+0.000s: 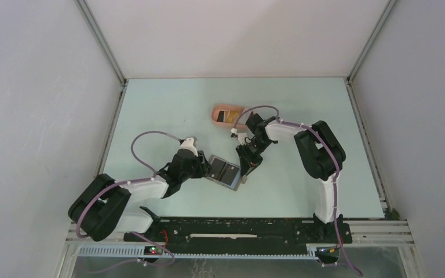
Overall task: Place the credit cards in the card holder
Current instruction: Turn over the card slot in the card holder.
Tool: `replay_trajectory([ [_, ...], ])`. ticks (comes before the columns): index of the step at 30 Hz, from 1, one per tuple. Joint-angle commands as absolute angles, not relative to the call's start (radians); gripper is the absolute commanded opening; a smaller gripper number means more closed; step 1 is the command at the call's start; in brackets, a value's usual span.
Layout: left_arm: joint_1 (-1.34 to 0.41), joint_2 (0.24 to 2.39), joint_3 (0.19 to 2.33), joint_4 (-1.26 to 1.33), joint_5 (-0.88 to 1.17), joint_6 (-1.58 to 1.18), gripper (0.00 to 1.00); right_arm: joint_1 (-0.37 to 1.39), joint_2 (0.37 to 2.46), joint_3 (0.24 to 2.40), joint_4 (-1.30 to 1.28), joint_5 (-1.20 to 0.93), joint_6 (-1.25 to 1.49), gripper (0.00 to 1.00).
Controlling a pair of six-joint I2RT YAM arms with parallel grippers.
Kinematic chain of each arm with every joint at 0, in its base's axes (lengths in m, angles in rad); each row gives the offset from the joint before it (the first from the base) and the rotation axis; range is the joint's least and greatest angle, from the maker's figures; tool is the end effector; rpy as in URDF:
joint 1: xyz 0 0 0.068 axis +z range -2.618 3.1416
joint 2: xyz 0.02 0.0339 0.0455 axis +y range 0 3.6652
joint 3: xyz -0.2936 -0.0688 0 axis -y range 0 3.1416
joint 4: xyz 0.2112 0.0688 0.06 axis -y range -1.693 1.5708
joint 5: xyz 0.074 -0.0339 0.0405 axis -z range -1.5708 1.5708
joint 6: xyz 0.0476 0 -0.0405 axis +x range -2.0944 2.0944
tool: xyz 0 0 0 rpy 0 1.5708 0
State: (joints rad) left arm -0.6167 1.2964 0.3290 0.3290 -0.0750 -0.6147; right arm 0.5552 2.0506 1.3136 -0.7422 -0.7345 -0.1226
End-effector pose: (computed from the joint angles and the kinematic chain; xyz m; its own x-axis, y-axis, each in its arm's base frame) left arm 0.1711 -0.1169 0.1839 -0.7014 -0.2077 -0.6818 0.1507 0.8918 -0.4267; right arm 0.2910 0.2181 0.1676 -0.7857 -0.5941 -0.1724 -0.5435 0.5297 0.6512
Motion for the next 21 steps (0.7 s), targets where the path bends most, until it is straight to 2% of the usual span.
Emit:
replay_trajectory([
  [1, -0.620, 1.331, 0.277, 0.331, 0.099, -0.679, 0.46, 0.512, 2.023, 1.315, -0.733, -0.631, -0.128, 0.31],
  [7, -0.693, 1.290, 0.247, 0.351, 0.130, -0.763, 0.45, 0.458, 1.946, 1.327, -0.734, -0.616, -0.184, 0.35],
  [15, -0.820, 1.304, 0.244, 0.426, 0.083, -0.882, 0.45, 0.372, 1.677, 1.287, -0.753, -0.695, -0.312, 0.46],
  [18, -0.820, 1.212, 0.220, 0.361, 0.014, -0.880, 0.46, 0.373, 1.605, 1.228, -0.734, -0.812, -0.299, 0.52],
  [21, -0.819, 1.061, 0.226, 0.255, -0.057, -0.844, 0.48, 0.389, 1.634, 1.210, -0.741, -0.906, -0.274, 0.52],
])
